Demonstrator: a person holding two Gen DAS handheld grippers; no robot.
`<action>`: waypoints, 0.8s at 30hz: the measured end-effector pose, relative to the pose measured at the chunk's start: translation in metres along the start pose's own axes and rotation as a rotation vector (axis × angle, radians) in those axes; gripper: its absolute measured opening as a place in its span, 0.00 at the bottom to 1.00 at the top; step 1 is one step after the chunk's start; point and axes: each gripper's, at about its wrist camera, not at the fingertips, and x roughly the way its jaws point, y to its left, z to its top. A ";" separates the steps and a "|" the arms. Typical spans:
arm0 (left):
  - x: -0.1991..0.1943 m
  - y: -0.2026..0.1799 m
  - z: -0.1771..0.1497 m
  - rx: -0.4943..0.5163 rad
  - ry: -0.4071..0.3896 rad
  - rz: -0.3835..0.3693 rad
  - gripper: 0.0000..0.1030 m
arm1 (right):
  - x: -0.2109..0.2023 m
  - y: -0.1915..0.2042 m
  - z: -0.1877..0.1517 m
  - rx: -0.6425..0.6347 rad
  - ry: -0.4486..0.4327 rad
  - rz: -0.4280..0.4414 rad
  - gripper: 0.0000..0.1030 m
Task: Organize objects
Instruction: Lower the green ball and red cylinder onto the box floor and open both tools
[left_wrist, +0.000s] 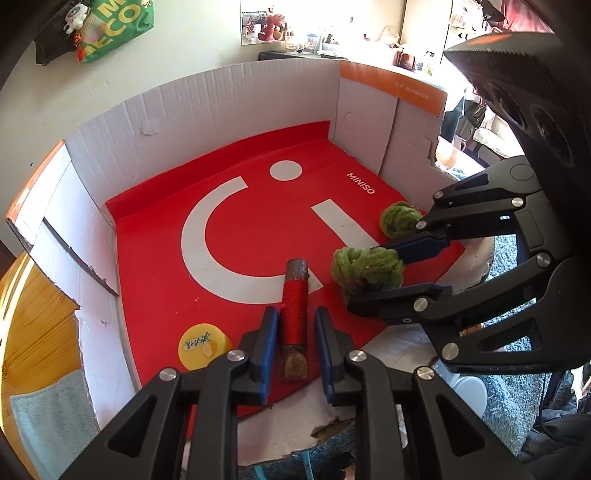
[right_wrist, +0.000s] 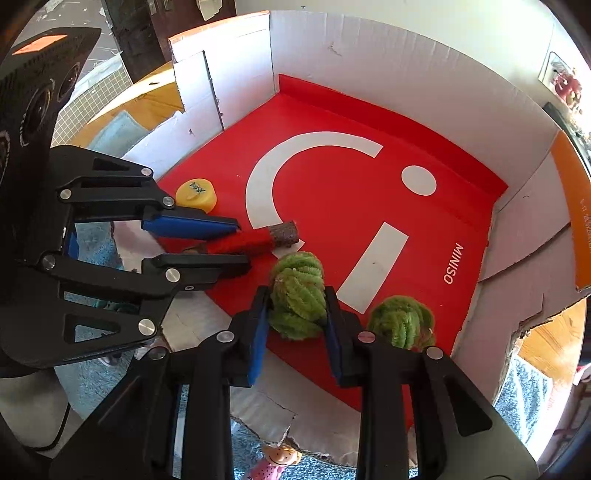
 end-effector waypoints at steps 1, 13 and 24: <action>0.000 0.000 0.000 0.000 -0.001 0.000 0.22 | 0.000 0.000 0.000 0.000 0.000 0.000 0.26; 0.000 0.000 0.000 0.000 -0.001 -0.001 0.23 | 0.005 0.003 0.005 -0.010 0.002 -0.013 0.28; -0.001 0.001 0.000 -0.005 -0.006 -0.005 0.26 | 0.002 0.000 0.004 0.000 -0.014 -0.015 0.49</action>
